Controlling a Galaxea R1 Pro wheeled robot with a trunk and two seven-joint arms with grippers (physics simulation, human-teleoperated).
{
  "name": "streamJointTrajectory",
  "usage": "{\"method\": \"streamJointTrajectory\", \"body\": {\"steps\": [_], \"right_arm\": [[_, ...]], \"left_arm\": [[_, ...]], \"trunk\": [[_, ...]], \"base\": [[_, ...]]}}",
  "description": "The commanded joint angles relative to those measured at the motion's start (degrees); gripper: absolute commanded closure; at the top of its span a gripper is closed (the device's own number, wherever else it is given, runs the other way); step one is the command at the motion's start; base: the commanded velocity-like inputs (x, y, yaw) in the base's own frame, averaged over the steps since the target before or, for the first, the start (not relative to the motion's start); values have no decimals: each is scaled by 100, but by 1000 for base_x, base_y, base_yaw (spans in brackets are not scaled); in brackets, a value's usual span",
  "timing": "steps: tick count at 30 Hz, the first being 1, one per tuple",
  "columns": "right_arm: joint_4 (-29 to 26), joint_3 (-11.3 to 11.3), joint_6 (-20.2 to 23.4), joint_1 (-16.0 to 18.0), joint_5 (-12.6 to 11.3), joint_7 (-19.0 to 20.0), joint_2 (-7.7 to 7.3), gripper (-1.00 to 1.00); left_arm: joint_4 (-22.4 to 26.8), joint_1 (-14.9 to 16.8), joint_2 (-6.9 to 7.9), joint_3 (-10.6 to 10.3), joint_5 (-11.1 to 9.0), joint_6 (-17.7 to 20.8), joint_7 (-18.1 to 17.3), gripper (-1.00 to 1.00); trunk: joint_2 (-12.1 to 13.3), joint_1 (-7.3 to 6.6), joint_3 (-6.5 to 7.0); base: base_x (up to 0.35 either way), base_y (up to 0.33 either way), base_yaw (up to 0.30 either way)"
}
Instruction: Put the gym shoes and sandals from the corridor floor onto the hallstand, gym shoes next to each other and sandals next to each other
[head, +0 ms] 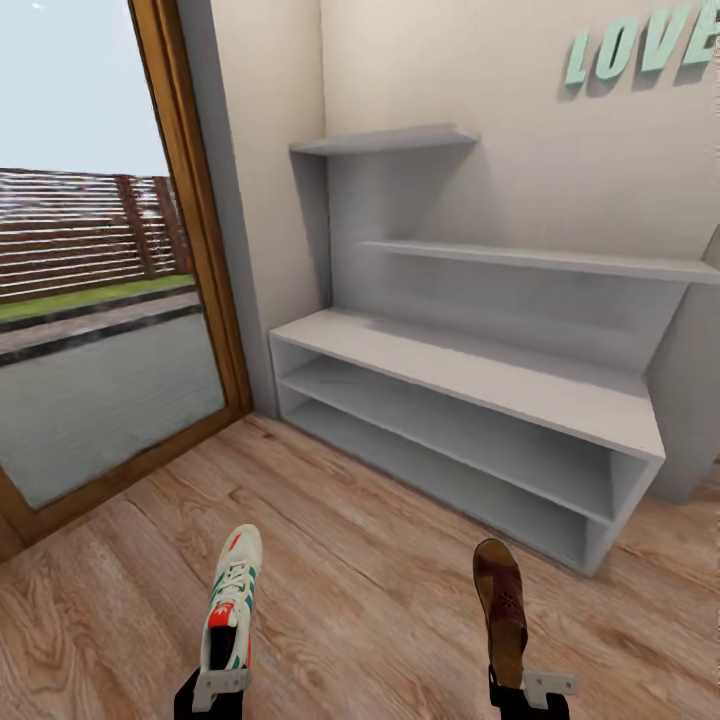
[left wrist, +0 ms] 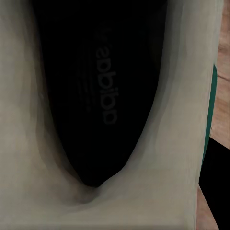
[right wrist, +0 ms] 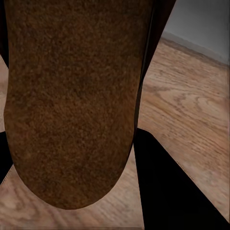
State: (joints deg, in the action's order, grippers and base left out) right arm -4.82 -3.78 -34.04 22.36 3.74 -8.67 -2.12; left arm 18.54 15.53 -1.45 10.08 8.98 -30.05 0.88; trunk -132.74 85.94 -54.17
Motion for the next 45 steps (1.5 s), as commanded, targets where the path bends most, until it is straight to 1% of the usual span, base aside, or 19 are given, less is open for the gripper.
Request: {"method": "streamJointTrajectory", "body": {"steps": [1,5,10,14,41,45], "right_arm": [[7,-35,-22,5,21,-4,1,100],[7,-35,-19,5,21,-4,1,100],[7,-35,-19,5,21,-4,1,100],[7,-35,-18,5,20,-4,1,100],[7,-35,-17,5,21,-4,1,100],[8,-35,-16,5,21,-4,1,100]], "left_arm": [[-3,2,-4,38,60,-19,8,100],[-7,2,-4,38,67,-38,7,100],[-10,2,-4,38,67,-167,7,100],[-11,2,-4,38,62,-189,8,100],[-17,2,-4,38,60,-194,8,100],[-17,2,-4,38,60,-194,6,100]], "trunk": [[-2,0,-5],[-2,0,-5],[-2,0,-5],[-2,0,-5],[-2,0,-5],[-2,0,-5]], "base": [[130,295,-268],[247,223,-268],[289,183,-268],[182,85,-268],[7,4,-268],[0,165,-268]]}}
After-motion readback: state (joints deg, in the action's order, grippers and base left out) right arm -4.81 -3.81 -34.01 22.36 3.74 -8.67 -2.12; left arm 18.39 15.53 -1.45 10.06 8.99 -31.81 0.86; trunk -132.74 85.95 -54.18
